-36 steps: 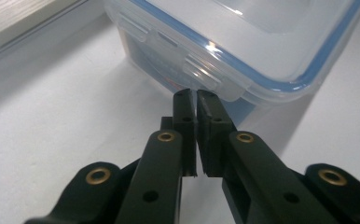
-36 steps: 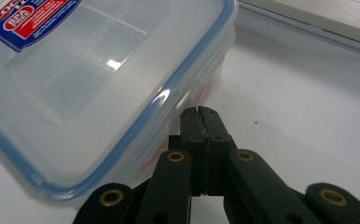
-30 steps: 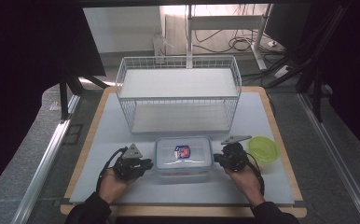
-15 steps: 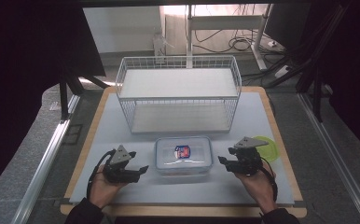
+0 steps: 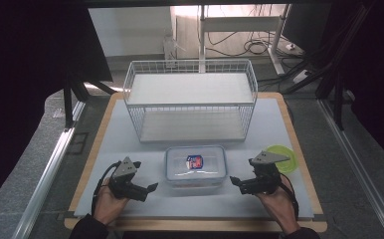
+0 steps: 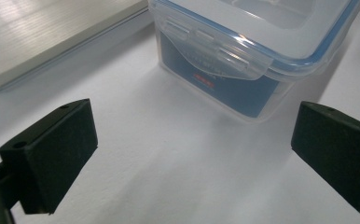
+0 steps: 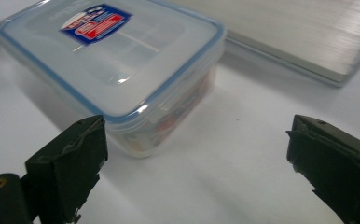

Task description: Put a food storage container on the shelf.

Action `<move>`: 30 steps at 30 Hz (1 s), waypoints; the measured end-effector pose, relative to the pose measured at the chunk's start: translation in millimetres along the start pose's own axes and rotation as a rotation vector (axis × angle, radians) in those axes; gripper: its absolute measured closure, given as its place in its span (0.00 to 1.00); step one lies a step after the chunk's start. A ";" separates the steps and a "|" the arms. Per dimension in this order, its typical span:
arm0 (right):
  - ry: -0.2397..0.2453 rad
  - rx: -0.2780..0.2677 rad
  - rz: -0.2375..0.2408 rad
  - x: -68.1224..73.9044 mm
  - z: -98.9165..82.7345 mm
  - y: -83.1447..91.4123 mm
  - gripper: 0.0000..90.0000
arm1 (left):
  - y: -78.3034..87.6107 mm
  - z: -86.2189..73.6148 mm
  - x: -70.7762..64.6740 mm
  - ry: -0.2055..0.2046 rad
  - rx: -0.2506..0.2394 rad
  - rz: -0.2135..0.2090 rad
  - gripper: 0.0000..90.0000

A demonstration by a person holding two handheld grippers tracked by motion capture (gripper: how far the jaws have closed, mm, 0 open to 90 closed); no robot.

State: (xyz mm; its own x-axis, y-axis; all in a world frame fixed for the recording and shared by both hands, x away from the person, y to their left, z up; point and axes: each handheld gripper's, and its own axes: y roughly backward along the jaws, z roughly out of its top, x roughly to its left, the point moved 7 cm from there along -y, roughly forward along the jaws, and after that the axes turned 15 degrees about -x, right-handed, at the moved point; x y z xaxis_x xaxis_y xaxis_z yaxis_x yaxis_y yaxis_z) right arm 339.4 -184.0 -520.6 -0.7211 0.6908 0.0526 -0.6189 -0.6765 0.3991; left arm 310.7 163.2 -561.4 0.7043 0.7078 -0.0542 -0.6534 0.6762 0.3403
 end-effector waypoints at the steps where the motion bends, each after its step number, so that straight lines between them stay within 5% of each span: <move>1: 0.004 0.002 0.000 0.8 -0.2 -0.6 0.03 | 0.1 0.8 0.3 0.004 -0.007 0.001 0.00; 7: 0.003 0.001 0.034 7.4 2.1 -5.3 0.01 | -0.7 9.5 -0.7 0.004 -0.040 -0.009 0.00; 16: -0.017 -0.025 0.089 8.4 14.1 -12.9 0.02 | -14.3 31.2 -2.1 0.011 -0.021 0.004 0.02; 18: -0.026 -0.017 0.103 9.9 14.3 -19.9 0.03 | -25.2 34.7 -3.6 0.055 -0.001 -0.041 0.01; 22: -0.055 0.012 0.128 10.9 13.2 -28.2 0.01 | -37.1 32.6 -2.5 0.068 0.036 -0.056 0.00; 25: -0.083 0.046 0.149 11.5 12.4 -38.7 0.01 | -48.2 32.1 -0.8 0.155 0.050 -0.114 0.00; 30: -0.140 0.092 0.173 9.4 13.2 -53.9 0.04 | -59.2 29.4 -1.6 0.245 0.073 -0.191 0.01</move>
State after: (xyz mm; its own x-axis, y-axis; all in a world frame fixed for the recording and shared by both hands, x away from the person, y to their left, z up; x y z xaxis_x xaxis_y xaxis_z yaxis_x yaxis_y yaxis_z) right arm 370.1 -137.7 -529.6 -0.7599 0.5996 0.2511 -0.4542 -0.7661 0.4547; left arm 356.4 116.0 -553.9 0.7188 0.6037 -0.3449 -0.4880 0.7914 0.3681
